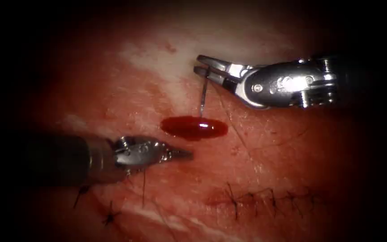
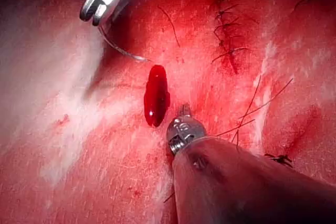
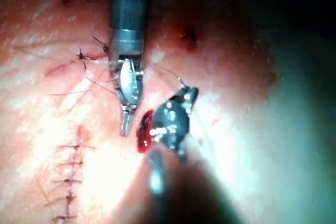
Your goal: Wound Closure
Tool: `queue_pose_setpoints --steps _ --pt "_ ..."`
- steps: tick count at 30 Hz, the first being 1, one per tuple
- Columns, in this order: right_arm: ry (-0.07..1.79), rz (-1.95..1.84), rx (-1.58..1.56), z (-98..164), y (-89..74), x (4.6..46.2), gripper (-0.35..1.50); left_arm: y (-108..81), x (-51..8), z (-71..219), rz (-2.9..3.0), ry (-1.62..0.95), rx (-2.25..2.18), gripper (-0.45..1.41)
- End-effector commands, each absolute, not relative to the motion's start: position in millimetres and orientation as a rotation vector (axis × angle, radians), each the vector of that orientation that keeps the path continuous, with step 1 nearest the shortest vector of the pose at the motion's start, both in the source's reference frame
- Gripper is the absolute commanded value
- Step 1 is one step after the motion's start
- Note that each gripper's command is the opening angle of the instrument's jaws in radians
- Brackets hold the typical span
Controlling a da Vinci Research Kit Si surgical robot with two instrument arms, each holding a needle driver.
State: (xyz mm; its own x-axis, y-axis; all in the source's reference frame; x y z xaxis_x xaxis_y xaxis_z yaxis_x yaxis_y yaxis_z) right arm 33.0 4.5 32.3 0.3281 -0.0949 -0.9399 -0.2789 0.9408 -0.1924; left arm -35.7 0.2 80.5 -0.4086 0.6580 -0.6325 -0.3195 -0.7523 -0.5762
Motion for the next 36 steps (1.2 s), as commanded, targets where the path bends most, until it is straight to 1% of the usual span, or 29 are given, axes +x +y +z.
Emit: queue_pose_setpoints --steps 1,9,21,27,36 --pt "1.240 0.123 -0.345 32.6 4.2 33.6 -0.35 -0.3 -36.1 81.5 2.170 -0.500 -1.204 -0.43" --pt "1.236 0.120 -0.350 32.5 4.2 33.6 -0.35 -2.2 -35.1 84.8 2.164 -0.539 -1.170 -0.45" --pt "1.232 0.119 -0.354 32.9 4.0 34.1 -0.35 -2.8 -33.9 86.2 2.156 -0.566 -1.157 -0.38" --pt "1.198 0.023 -0.386 34.1 3.1 35.8 -0.35 -3.1 -33.9 83.9 2.145 -0.585 -1.155 -0.35" --pt "1.229 -0.013 -0.378 34.8 2.1 37.5 -0.35 -3.7 -34.3 81.6 2.134 -0.601 -1.151 -0.32"
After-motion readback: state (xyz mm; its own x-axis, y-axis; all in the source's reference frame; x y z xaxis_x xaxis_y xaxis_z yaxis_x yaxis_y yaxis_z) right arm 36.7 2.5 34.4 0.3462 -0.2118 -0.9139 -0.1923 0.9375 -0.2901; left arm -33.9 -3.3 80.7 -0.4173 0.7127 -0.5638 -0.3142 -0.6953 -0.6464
